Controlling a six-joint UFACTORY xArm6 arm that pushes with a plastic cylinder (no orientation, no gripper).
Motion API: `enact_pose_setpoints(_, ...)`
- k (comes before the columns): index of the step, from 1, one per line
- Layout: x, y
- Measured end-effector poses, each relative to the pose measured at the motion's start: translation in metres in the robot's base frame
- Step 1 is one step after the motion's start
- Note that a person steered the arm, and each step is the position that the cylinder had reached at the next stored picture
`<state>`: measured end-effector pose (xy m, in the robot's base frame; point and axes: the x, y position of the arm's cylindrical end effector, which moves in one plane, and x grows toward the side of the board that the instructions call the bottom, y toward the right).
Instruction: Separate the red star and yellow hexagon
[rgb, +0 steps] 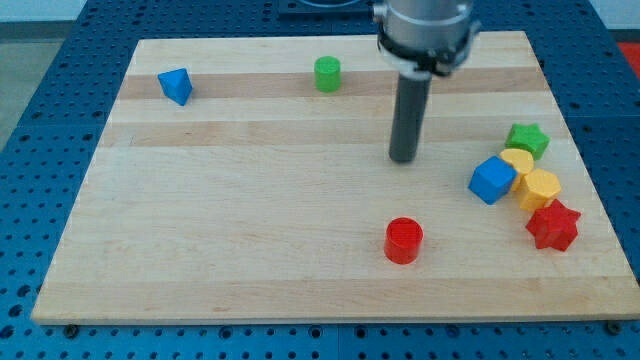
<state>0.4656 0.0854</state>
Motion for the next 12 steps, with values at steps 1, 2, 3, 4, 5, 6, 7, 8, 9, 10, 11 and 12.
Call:
enact_pose_setpoints(1,0.035,0.001)
enact_pose_setpoints(2,0.037,0.003)
enact_pose_setpoints(3,0.087,0.048)
enact_pose_setpoints(4,0.093,0.050)
enact_pose_setpoints(5,0.126,0.117)
enact_pose_setpoints(6,0.129,0.124)
enact_pose_setpoints(7,0.121,0.158)
enact_pose_setpoints(8,0.085,0.187)
enact_pose_setpoints(9,0.079,0.187)
enact_pose_setpoints(10,0.071,0.166)
enact_pose_setpoints(11,0.072,0.131)
enact_pose_setpoints(12,0.069,0.131)
